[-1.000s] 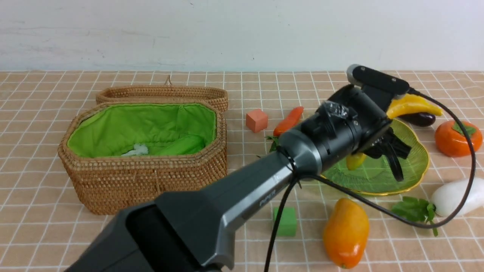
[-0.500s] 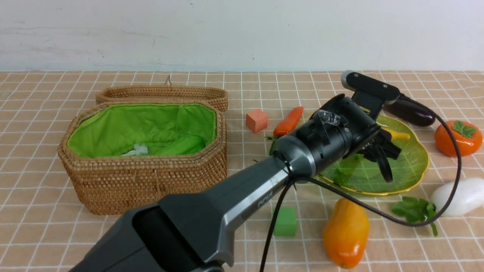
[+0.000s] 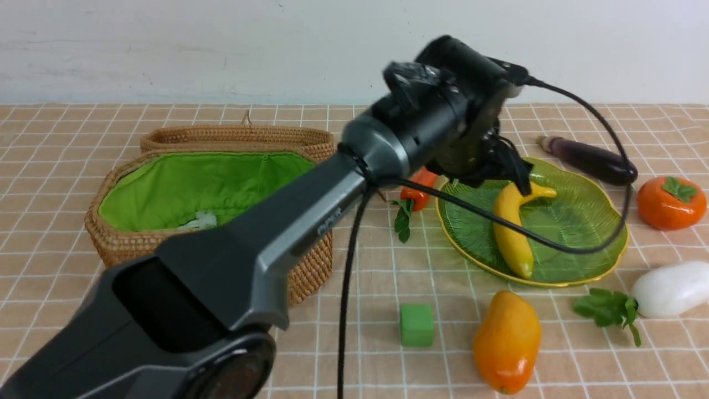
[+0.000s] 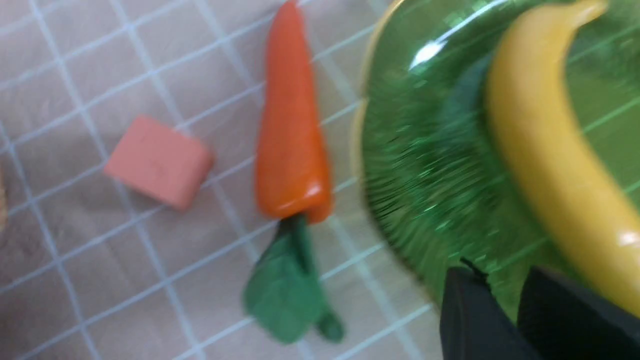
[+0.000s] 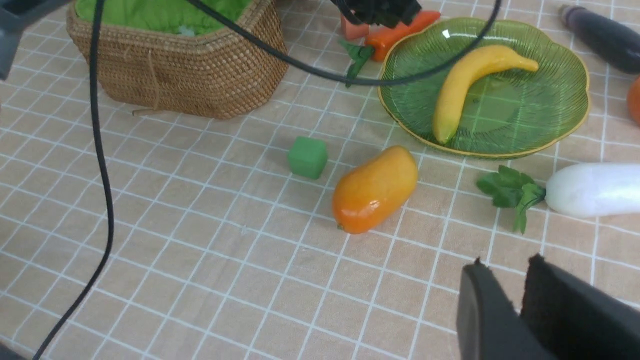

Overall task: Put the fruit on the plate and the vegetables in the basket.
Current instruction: Use the right arm to grab a mango and put it into the right plate

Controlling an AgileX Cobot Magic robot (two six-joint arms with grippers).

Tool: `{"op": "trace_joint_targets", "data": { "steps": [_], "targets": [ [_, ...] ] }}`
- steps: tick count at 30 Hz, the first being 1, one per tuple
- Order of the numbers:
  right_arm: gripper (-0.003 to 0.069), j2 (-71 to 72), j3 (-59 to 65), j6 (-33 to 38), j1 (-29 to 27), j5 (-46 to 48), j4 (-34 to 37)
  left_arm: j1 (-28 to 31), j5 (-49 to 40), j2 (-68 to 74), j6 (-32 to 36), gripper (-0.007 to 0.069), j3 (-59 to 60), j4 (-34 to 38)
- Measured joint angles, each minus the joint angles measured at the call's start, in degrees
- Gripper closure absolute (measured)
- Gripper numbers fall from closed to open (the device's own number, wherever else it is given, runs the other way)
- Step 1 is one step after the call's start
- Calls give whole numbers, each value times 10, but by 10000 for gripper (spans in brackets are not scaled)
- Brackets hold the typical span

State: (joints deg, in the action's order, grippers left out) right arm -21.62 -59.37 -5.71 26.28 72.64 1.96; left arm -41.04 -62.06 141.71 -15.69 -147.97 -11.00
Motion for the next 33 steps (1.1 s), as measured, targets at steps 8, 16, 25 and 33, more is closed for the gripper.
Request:
{"op": "trace_joint_targets", "data": {
  "steps": [8,16,25,33],
  "targets": [
    [519,-38,0,-2,0,-1,37,58,52,30,45,333,1,47],
    [519,-41,1,-2,0,-1,61,56,61,41,65,289,1,51],
    [519,-41,1,-3,0,-1,63,57,0,42,65,357,1,59],
    [518,-135,1,-34,0,-6,9,57,-86,-17,92,544,5,70]
  ]
}}
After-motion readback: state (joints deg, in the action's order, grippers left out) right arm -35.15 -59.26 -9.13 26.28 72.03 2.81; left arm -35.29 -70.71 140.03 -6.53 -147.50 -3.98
